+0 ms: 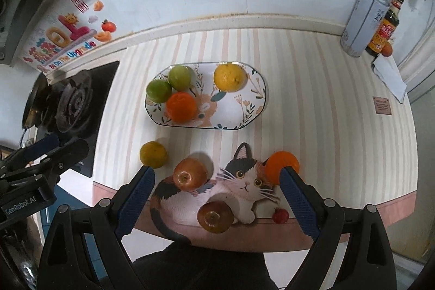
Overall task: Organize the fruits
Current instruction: 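Grasp the red apple with the right tool while the left tool approaches the yellow citrus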
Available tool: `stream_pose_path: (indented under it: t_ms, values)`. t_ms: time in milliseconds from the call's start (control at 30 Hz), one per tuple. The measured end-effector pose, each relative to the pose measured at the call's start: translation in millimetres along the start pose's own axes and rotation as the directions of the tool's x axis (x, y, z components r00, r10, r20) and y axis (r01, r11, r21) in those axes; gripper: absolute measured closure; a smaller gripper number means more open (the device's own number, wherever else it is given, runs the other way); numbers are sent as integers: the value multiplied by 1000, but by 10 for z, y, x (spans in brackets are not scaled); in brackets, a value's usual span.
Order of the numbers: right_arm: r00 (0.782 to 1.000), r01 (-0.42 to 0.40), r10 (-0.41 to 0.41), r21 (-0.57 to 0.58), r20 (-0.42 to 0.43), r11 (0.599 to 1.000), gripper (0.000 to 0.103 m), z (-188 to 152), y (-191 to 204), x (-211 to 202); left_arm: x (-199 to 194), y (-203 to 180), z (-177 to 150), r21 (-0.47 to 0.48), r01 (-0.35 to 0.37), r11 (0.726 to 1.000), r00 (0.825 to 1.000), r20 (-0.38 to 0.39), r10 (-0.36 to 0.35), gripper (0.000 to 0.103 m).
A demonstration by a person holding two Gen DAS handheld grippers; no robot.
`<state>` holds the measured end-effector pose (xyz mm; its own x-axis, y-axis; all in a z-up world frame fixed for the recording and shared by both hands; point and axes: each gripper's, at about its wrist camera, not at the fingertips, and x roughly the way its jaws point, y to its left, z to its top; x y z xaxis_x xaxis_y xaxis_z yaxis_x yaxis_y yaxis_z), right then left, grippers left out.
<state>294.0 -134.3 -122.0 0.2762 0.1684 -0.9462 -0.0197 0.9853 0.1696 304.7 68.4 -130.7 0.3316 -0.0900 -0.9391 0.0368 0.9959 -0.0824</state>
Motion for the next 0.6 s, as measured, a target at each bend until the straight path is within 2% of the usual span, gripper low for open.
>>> stream_pose_path:
  t_ms: [233,367,467,500,533,600]
  values:
    - [1000,-1,1,33,17,999,8,-87,-109,-140,-134,4,-130,-30,27,999,1000,9,-27,14]
    - [1000,-18,18,41,-3,999,8,-108,-128,-46,-76,34,-159,-42,18,999,1000,2,-18,14]
    - [998,-46,48,35,-34,998,8,-128,-96,168,25,68,-173,-44,-11,999,1000,-6,11,14]
    - [997,-60,61,34,-52,998,8,-137,-80,269,91,93,-178,-44,-39,998,999,-9,39,10]
    - [995,-73,75,31,-71,997,8,-148,-61,396,144,109,-187,-42,-60,997,998,-13,60,1]
    - [990,-89,92,35,-106,995,8,-174,-36,651,310,171,-206,-41,-100,994,995,-31,99,0]
